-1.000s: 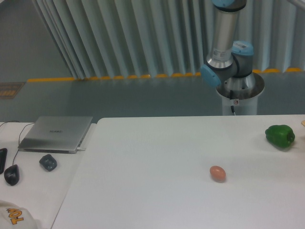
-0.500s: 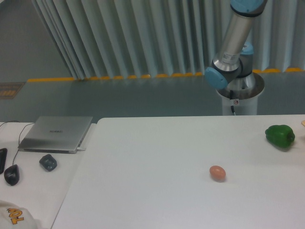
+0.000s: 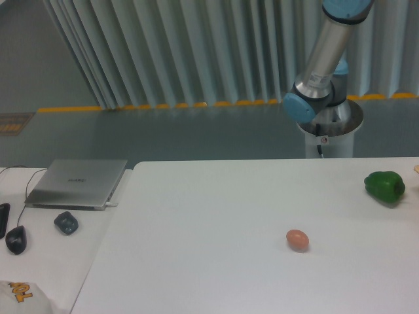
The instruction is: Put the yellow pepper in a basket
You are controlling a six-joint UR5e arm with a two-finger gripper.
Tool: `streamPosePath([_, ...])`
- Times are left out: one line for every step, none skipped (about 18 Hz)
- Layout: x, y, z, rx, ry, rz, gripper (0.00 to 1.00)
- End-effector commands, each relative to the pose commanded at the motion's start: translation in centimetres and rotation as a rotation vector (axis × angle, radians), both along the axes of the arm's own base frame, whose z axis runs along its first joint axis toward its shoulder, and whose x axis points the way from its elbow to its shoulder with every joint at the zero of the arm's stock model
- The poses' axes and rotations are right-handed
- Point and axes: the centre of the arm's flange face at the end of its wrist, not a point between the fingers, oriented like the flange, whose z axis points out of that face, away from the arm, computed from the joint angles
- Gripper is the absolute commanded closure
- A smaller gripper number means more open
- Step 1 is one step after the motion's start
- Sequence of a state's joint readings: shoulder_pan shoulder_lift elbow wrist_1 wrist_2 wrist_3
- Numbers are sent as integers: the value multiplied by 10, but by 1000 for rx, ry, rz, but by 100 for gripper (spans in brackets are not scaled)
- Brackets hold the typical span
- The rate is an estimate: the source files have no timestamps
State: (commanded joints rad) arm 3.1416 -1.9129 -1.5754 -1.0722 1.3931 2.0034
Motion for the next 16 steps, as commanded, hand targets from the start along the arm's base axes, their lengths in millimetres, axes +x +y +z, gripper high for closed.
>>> streamPosePath([4, 4, 8, 11, -8, -5, 0])
streamPosePath([12, 6, 20, 15, -15, -13, 0])
streamPosePath([23, 13, 35, 15, -33, -23, 0])
streamPosePath([29, 25, 39, 16, -56, -43, 0])
streamPosePath([43, 42, 60, 13, -67, -74, 0])
streamPosePath([53, 56, 73, 10, -87, -98, 0])
streamPosePath([60, 70, 79, 8, -103, -124, 0])
streamPosePath([63, 78, 81, 5, -107, -137, 0])
streamPosePath([67, 87, 84, 4, -112, -154, 0])
streamPosePath([71, 96, 85, 2, -111, -169, 0])
streamPosePath([75, 107, 89, -1, -104, -183, 0])
streamPosePath([78, 116, 93, -16, -98, -194, 0])
streamPosePath([84, 131, 100, -65, -79, -213, 0])
streamPosePath([86, 141, 102, -96, -69, -218, 0])
streamPosePath([90, 151, 99, -126, -68, -227, 0])
streamPosePath([92, 159, 93, -176, -68, -236, 0])
